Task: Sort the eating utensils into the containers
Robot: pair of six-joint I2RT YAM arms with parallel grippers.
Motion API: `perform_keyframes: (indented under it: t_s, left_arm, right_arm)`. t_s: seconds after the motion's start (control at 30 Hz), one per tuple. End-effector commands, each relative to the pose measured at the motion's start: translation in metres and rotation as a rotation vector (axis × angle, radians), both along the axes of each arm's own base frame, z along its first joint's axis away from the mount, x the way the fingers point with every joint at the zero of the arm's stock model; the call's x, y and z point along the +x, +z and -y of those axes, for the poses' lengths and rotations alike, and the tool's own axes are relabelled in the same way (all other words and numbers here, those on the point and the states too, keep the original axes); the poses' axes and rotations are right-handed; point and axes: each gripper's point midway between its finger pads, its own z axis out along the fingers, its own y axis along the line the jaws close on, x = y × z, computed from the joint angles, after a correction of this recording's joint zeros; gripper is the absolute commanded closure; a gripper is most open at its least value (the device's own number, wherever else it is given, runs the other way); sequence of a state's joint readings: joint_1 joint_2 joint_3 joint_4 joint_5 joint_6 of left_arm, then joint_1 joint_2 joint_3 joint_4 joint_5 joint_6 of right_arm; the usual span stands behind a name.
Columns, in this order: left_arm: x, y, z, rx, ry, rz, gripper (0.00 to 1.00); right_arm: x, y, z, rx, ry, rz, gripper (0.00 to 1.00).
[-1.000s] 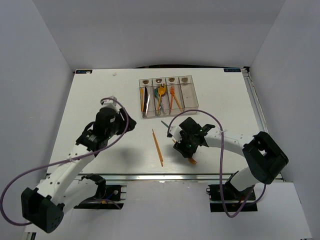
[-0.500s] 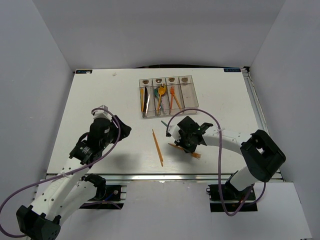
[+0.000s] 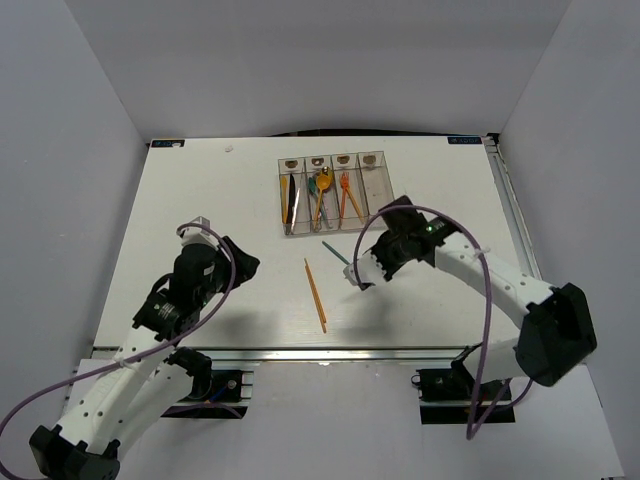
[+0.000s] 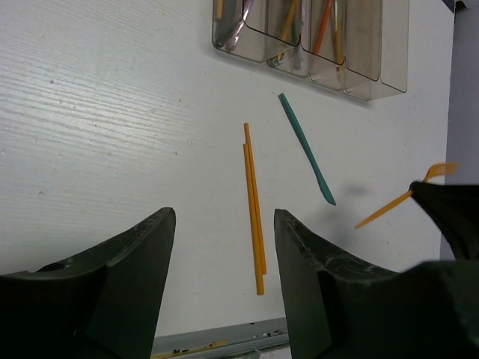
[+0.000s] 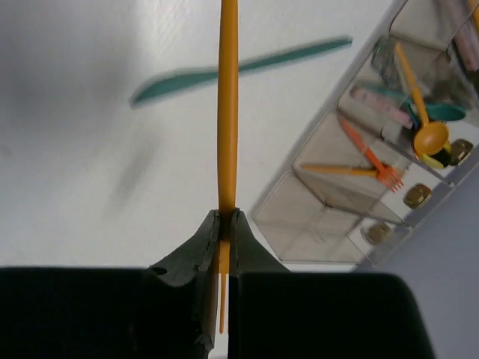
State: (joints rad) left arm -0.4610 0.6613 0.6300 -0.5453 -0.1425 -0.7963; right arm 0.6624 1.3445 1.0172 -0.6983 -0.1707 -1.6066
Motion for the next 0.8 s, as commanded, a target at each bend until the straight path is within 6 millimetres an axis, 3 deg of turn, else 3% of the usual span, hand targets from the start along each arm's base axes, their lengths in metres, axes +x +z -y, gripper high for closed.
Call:
perform_keyframes:
  t_s: [0.0,0.07,0.1,0.23,0.33,0.37,0.43,0.47,0.53,0.6,0.77]
  left_arm:
    - [-0.008,0.001,-0.007,-0.007,0.024,0.001,0.34]
    - [-0.011,0.000,-0.009,-0.013,0.033,0.000,0.34]
    - [-0.013,0.001,-0.010,-0.019,0.036,0.003,0.34]
    - [-0.017,0.000,-0.013,-0.026,0.046,0.003,0.34]
    - [-0.018,0.003,-0.014,-0.028,0.049,0.007,0.34]
    - [-0.018,0.003,-0.014,-0.027,0.048,0.008,0.34]
    - [-0.019,0.003,-0.014,-0.025,0.046,0.005,0.34]
    - [-0.019,0.003,-0.014,-0.025,0.048,0.005,0.34]
    - [-0.020,0.003,-0.015,-0.026,0.048,0.005,0.34]
    - [-0.021,0.005,-0.016,-0.032,0.054,0.011,0.34]
    - [-0.023,0.004,-0.017,-0.034,0.060,0.013,0.34]
  right_arm:
    - [0.046,0.025,0.006,-0.228,0.394,0.244,1.00]
    - [0.074,0.026,0.006,-0.280,0.397,0.278,1.00]
    - [0.098,0.036,0.001,-0.297,0.390,0.339,1.00]
    - [0.146,0.050,-0.004,-0.397,0.436,0.491,1.00]
    - [0.171,0.053,-0.009,-0.459,0.491,0.583,1.00]
    - [0.182,0.062,-0.014,-0.459,0.487,0.640,1.00]
    - [0.196,0.058,-0.018,-0.487,0.492,0.661,1.00]
    - [0.207,0.071,-0.023,-0.488,0.478,0.697,1.00]
    - [0.220,0.067,-0.025,-0.506,0.461,0.694,1.00]
    - [0.232,0.080,-0.027,-0.513,0.440,0.717,1.00]
    - [0.245,0.077,-0.025,-0.526,0.450,0.714,1.00]
